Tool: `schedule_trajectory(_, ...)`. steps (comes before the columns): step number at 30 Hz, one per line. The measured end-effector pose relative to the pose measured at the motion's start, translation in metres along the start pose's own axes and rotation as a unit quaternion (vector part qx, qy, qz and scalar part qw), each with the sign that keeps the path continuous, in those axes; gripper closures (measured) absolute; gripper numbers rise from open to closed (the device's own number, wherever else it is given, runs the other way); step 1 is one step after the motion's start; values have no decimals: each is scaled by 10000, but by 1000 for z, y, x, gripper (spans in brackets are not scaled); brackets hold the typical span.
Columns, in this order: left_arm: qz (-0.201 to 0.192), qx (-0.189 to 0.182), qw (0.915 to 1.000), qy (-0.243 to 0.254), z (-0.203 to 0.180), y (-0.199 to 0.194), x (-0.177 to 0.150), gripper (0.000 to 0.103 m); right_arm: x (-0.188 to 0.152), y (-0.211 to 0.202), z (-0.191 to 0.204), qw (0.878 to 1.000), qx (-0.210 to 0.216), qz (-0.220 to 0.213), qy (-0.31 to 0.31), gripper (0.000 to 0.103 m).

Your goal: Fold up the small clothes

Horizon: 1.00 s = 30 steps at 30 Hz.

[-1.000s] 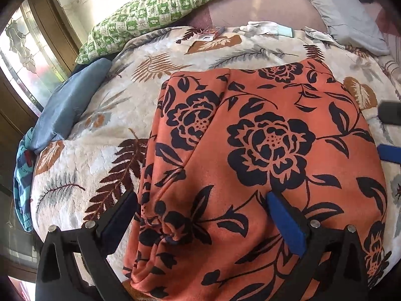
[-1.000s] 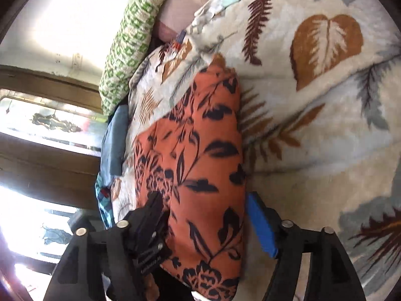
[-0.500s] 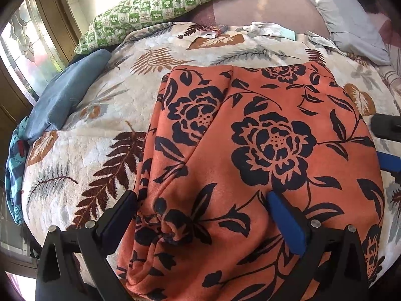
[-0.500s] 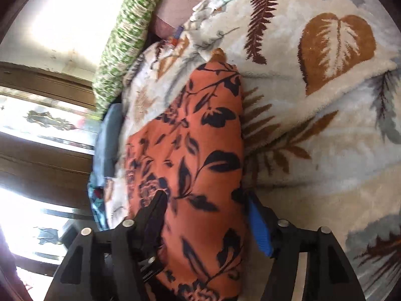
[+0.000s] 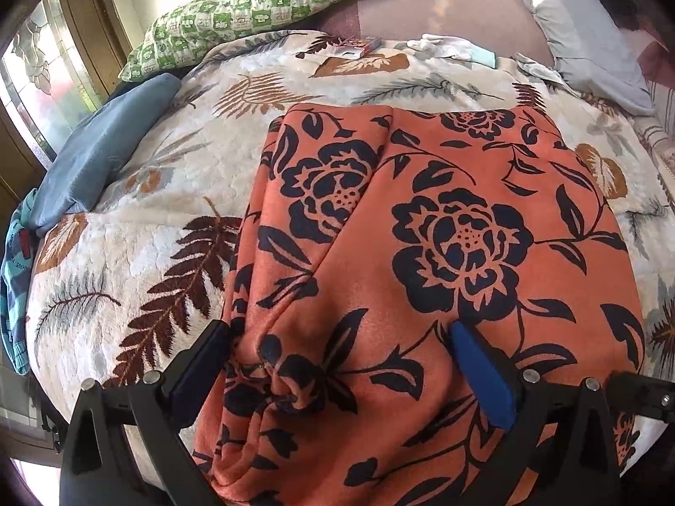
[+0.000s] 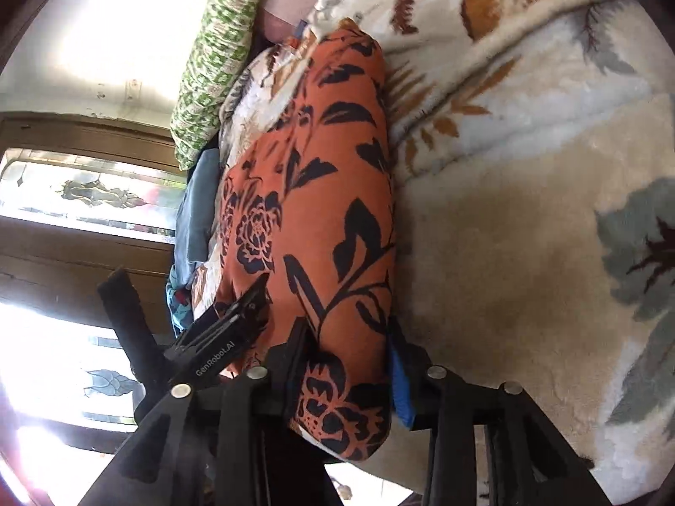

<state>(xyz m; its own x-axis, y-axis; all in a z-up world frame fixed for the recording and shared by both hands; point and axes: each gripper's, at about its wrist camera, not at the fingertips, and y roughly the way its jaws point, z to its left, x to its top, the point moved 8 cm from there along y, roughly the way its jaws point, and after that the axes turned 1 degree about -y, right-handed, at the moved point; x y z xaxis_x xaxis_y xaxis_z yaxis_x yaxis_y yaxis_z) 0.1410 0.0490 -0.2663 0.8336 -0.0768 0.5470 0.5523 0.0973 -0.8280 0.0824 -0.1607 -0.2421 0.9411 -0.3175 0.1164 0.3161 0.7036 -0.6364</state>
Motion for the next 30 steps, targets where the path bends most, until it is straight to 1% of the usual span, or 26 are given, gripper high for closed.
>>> schedule_trajectory(1,8,-19,10000,-14,1,1,0,0,0,1,1,9999,3,29,170,27)
schedule_trajectory(3,3,-36,10000,-33,1,1,0,0,-4,-6,1,9991,194,-208,324,27)
schedule_trajectory(5,2,-28,10000,-50,2,1,0,0,-14,-11,-5,9980,361,-252,447,27)
schedule_trajectory(6,1,-22,10000,-54,2,1,0,0,-17,-8,-5,9982,401,-228,390,33)
schedule_trajectory(7,-2,-21,10000,-56,2,1,0,0,-21,-4,-3,9989,357,-151,260,48)
schedule_trajectory(8,4,-18,10000,-54,2,2,0,0,-24,-1,-1,9992,346,-21,175,85)
schedule_trajectory(9,-3,-26,10000,-59,2,2,0,0,-26,-2,0,9995,272,-24,172,85)
schedule_trajectory(11,-14,-29,10000,-84,2,1,0,0,-25,-10,12,9998,147,-159,-17,85)
schedule_trajectory(12,-15,-26,9999,-98,2,1,0,0,-25,-10,13,9998,118,-157,4,85)
schedule_trajectory(13,-11,-24,9999,-104,1,2,0,0,-26,-6,7,9999,27,-74,89,83)
schedule_trajectory(14,-19,-9,10000,-97,1,1,-1,0,-26,3,0,9998,-82,78,176,77)
schedule_trajectory(15,-43,-1,10000,-71,1,1,0,0,-27,5,-7,9993,-44,181,334,65)
schedule_trajectory(16,-48,-21,10000,-51,1,1,0,0,-27,2,-9,9987,50,197,474,60)
schedule_trajectory(17,-31,-60,10000,-71,2,1,0,0,-25,-6,-6,9989,64,157,427,40)
schedule_trajectory(18,-8,-100,9999,-108,3,2,-1,0,-18,-16,1,9997,-7,-35,236,29)
schedule_trajectory(20,-2,-123,9998,-142,3,2,0,0,2,-38,12,9981,-132,-586,-112,23)
schedule_trajectory(21,-8,-117,9998,-161,3,2,0,0,15,-43,13,9965,-166,-808,-153,21)
schedule_trajectory(22,-11,-112,9998,-177,3,3,0,0,27,-43,12,9959,-143,-888,-104,21)
schedule_trajectory(24,-13,-120,9998,-185,4,3,0,0,50,-22,5,9974,-250,-668,47,21)
schedule_trajectory(25,-8,-126,9997,-189,4,3,0,0,57,-11,-1,9983,-228,-524,65,24)
schedule_trajectory(26,-3,-129,9997,-189,4,3,0,0,60,0,-1,9994,-44,-329,33,74)
schedule_trajectory(27,1,-142,9997,-175,4,3,-1,0,57,8,-2,9998,10,-185,108,75)
schedule_trajectory(29,-17,-174,9997,-187,4,3,-2,0,54,5,10,9985,-355,-339,-253,75)
schedule_trajectory(30,-23,-161,9997,-198,4,4,-2,0,53,5,13,9977,-466,-363,-331,75)
